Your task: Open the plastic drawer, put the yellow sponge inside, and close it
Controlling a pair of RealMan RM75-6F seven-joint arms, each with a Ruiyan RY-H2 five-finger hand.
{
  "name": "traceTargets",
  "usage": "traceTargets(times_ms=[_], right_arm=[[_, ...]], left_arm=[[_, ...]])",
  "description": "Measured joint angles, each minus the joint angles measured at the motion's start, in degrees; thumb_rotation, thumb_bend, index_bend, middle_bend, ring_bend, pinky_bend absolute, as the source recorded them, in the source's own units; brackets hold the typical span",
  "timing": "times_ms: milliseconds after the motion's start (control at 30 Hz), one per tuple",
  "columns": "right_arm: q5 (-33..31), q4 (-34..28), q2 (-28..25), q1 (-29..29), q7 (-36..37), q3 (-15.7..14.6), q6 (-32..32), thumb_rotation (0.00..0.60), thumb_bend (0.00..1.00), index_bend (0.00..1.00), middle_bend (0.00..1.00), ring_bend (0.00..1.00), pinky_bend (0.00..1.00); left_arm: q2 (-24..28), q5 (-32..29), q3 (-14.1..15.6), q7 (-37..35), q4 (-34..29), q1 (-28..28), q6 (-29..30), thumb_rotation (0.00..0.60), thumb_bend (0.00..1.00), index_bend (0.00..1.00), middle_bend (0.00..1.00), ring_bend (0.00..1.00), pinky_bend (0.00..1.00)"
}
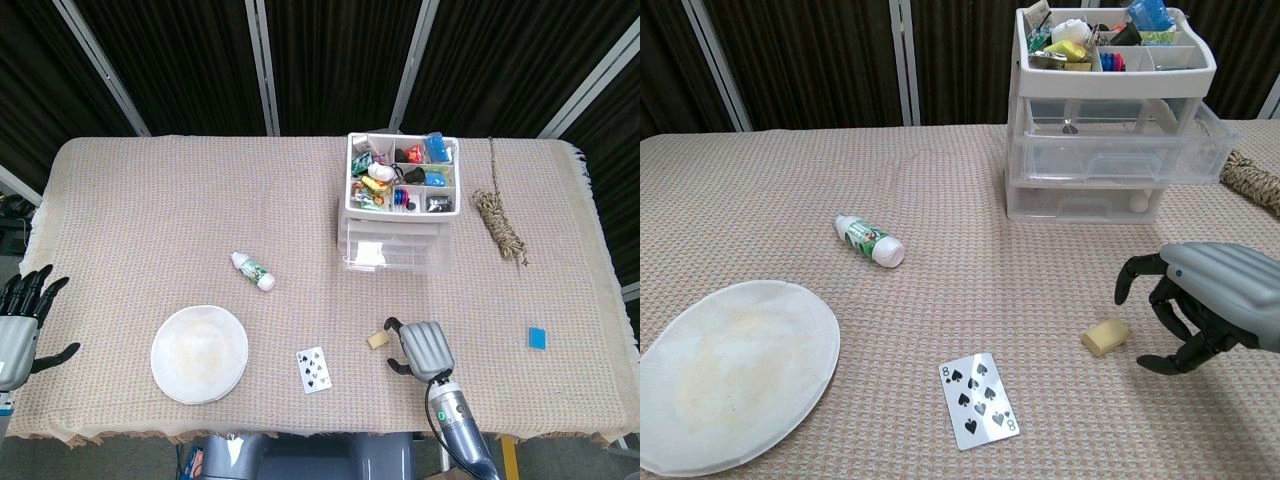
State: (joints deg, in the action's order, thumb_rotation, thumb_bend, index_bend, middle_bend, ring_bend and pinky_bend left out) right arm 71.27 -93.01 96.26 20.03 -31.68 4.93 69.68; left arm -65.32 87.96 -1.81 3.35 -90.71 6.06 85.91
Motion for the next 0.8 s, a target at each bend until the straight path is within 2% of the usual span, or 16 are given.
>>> traceTargets(times_ms=[800], right_arm=[[-3.92,5.29,5.78,1.74,-0.37,1.87,-0.71,0.600,0.17,0.42,0.79,0.78,0.65]], left_arm=[[0.17,-0.28,-0.09,-0.45,-0.26,0.00,-0.19,0.600,0.17,0.13,0.00,0.00,0.00]])
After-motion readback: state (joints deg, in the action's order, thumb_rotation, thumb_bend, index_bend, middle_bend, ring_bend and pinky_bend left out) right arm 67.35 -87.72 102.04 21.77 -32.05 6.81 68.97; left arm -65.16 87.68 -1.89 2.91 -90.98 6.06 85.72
